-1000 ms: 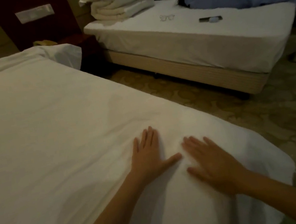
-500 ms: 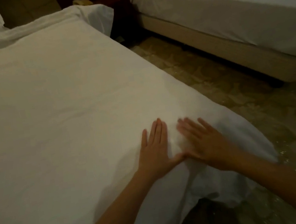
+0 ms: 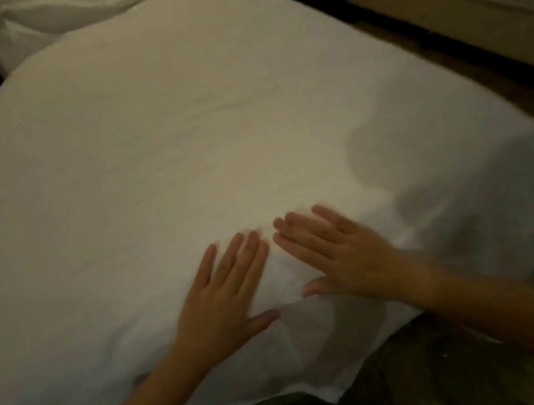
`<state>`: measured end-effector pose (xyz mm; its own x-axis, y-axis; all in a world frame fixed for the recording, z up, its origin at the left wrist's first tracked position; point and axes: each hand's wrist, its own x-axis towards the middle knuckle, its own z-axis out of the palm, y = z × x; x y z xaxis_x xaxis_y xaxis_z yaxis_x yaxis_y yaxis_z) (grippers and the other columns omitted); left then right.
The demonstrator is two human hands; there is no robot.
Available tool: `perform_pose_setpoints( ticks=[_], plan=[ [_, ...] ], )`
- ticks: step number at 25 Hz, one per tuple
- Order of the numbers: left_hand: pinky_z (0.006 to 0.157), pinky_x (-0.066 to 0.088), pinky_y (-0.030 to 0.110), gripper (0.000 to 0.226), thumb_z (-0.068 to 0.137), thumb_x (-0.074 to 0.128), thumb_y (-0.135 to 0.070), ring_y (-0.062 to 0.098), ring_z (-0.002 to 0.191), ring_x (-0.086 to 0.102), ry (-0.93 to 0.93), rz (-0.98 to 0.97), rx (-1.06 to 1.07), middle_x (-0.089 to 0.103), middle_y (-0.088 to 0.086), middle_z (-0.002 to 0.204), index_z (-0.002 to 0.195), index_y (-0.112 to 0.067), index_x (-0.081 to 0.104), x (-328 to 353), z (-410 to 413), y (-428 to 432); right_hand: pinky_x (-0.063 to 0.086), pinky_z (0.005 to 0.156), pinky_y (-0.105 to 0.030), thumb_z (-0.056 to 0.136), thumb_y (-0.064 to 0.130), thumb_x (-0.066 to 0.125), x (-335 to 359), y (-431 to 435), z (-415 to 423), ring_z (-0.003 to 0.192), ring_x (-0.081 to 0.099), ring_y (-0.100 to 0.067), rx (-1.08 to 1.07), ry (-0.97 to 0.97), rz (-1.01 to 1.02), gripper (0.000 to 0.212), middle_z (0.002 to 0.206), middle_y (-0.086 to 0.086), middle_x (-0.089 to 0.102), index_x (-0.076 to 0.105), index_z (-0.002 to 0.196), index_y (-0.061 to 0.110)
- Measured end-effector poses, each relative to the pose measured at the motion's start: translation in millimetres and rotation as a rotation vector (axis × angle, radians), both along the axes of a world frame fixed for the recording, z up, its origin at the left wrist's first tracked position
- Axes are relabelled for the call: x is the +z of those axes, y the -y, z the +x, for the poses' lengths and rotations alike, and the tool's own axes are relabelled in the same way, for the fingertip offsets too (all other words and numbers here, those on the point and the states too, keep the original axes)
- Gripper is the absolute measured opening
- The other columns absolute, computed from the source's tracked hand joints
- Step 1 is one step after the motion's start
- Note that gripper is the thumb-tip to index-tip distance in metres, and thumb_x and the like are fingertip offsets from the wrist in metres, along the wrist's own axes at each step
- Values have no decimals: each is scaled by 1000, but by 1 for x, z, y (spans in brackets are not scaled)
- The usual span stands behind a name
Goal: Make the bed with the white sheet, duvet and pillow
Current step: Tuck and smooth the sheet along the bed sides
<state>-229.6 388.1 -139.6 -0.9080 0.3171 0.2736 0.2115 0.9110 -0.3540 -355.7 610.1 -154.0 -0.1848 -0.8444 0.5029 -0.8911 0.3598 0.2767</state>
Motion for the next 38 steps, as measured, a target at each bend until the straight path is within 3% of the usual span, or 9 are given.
perform_pose_setpoints(
  ticks=[4,6,12,16,21,25,28,33,38],
  plan=[
    [117,-4,43,94,80,63,-56,24,147,2,115,-316,-146,15,5,158,151,-14,19,-96,57,21,0,119,-41,96,53,29,-107,-3,50,143,13,-26,-57,-34,316,78,153,-8,25,3,151,5],
    [118,-5,42,100,73,73,-51,25,145,11,166,-260,-190,15,2,158,151,-17,20,-109,85,26,-1,119,-41,94,54,28,-113,-4,70,145,8,-26,-8,-31,325,79,156,-10,17,2,151,6],
    [117,4,48,68,97,42,-46,23,147,6,-475,-109,-7,4,4,160,152,-15,16,12,124,96,14,116,-42,96,49,42,33,96,87,141,24,-25,123,-361,-77,70,153,-10,24,23,148,6],
    [117,-1,49,80,92,42,-53,22,147,3,-272,-217,96,1,5,160,152,-14,8,-42,144,157,-5,118,-47,95,51,36,-14,158,102,145,4,-30,38,-455,39,79,156,-6,5,5,150,3],
    [119,-4,43,84,77,65,-49,17,137,29,84,-392,-117,40,-5,148,146,-19,28,-149,180,140,-5,118,-45,77,66,55,-129,134,134,144,9,-27,208,-483,533,113,158,-7,7,-5,149,2],
    [118,-2,42,65,97,41,-40,19,146,12,-220,-164,-219,16,0,158,152,-17,14,-89,157,134,-1,119,-38,99,45,33,-79,125,114,137,29,-19,245,-398,143,62,150,0,35,18,148,9],
    [117,1,43,61,99,35,-34,19,146,10,-440,-105,-159,17,3,157,152,-15,13,-40,110,128,8,118,-38,102,38,34,-27,103,70,143,20,-22,40,-347,-104,50,154,-6,25,33,143,11],
    [118,-9,41,60,92,48,-38,20,142,18,-7,-277,-309,36,-2,151,146,-16,34,-124,95,81,-3,119,-40,99,42,29,-112,29,55,138,27,-19,174,-449,482,50,157,-3,12,35,141,16],
    [119,6,43,48,96,40,-27,21,141,27,-201,-178,-544,40,1,148,144,-18,38,-76,40,12,13,117,-39,100,33,33,-56,-3,34,137,31,-19,310,-304,281,43,148,-3,35,37,138,13]
  ],
)
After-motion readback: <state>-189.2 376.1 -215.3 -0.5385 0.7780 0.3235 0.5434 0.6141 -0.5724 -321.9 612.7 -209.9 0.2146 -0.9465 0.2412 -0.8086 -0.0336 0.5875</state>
